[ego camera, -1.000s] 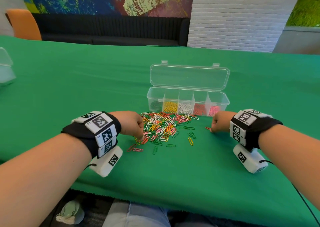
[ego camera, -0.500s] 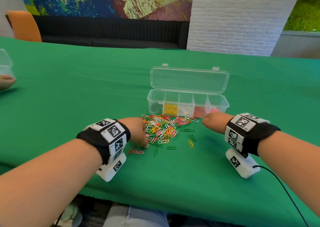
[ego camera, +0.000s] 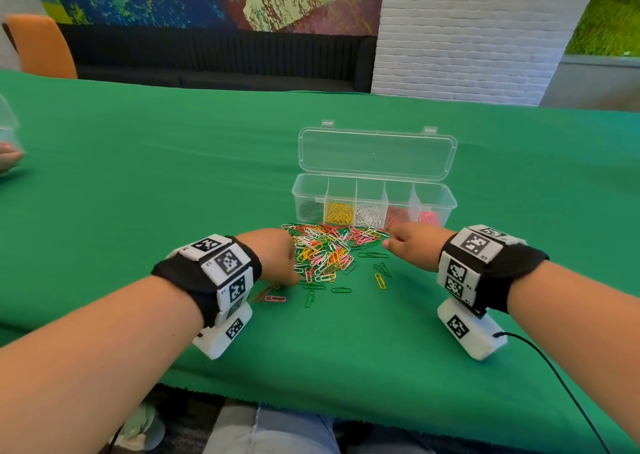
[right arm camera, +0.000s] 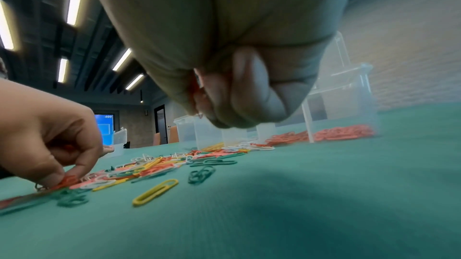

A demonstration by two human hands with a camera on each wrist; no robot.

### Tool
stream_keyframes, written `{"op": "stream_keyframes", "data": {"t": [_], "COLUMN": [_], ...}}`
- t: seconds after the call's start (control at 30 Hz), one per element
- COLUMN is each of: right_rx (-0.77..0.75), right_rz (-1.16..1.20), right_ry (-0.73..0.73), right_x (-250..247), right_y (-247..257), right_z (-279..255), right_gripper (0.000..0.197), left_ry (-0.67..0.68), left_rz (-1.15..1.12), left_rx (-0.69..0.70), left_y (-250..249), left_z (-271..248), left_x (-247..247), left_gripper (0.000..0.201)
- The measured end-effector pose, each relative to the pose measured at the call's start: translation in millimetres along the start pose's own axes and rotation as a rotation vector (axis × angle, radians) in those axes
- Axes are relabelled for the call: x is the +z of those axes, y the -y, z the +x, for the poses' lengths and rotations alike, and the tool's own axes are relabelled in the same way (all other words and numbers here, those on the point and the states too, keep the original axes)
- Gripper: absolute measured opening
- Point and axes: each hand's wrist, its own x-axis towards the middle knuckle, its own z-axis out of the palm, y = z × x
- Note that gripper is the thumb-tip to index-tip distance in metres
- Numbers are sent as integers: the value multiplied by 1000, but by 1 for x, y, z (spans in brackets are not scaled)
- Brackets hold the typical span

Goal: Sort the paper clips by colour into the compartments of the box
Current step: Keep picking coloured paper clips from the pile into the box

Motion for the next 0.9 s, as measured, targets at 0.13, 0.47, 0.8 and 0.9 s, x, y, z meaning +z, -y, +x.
{"op": "stream_keyframes", "data": {"t": [0.13, 0.47, 0.8, 0.9], "right_rx": [65, 90, 242, 253], "right_rz": [216, 725, 1295, 1469], "right_ry": [29, -29, -9, -51], "right_x": [1, -8, -53, -68], "right_y": [-8, -8, -28, -39], "right_z": [-1, 12, 26, 36], "right_gripper": [30, 24, 12, 20], "left_ry": [50, 160, 260, 262], "left_rz": [-203, -1197, -1534, -1612], "left_rx": [17, 56, 27, 26], "left_y": [6, -15, -55, -71], "left_z": [-2, 18, 58, 72], "left_x": [-11, -30, -58, -67], "left_gripper": [18, 17, 18, 21]}}
